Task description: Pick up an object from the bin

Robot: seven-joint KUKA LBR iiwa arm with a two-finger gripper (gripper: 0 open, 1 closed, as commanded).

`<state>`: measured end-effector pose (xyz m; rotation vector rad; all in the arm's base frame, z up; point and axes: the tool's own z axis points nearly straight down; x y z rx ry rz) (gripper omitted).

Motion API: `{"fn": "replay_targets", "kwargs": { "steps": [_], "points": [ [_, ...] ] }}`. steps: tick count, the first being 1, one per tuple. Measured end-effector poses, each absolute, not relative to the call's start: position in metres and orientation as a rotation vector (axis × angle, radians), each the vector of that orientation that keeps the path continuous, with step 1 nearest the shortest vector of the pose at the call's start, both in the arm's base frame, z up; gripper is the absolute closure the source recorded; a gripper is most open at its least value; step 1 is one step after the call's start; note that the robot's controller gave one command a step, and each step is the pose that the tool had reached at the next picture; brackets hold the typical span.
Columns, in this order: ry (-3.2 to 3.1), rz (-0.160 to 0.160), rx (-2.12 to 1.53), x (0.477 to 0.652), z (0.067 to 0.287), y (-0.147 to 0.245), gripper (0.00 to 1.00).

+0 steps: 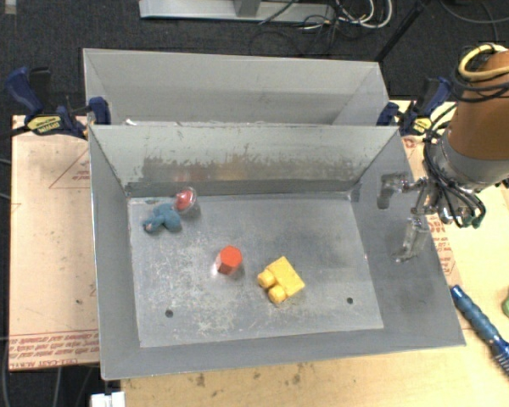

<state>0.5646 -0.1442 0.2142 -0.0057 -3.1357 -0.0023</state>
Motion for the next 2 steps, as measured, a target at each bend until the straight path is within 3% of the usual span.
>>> {"fn": "replay_targets", "kwargs": {
  "steps": [1, 2],
  "points": [
    [-3.129, -0.008, 0.215, 0.577, 0.118, -0.068, 0.00],
    [-3.119, -0.004, 0.384, 0.566, 0.123, -0.033, 0.00]
  ]
}}
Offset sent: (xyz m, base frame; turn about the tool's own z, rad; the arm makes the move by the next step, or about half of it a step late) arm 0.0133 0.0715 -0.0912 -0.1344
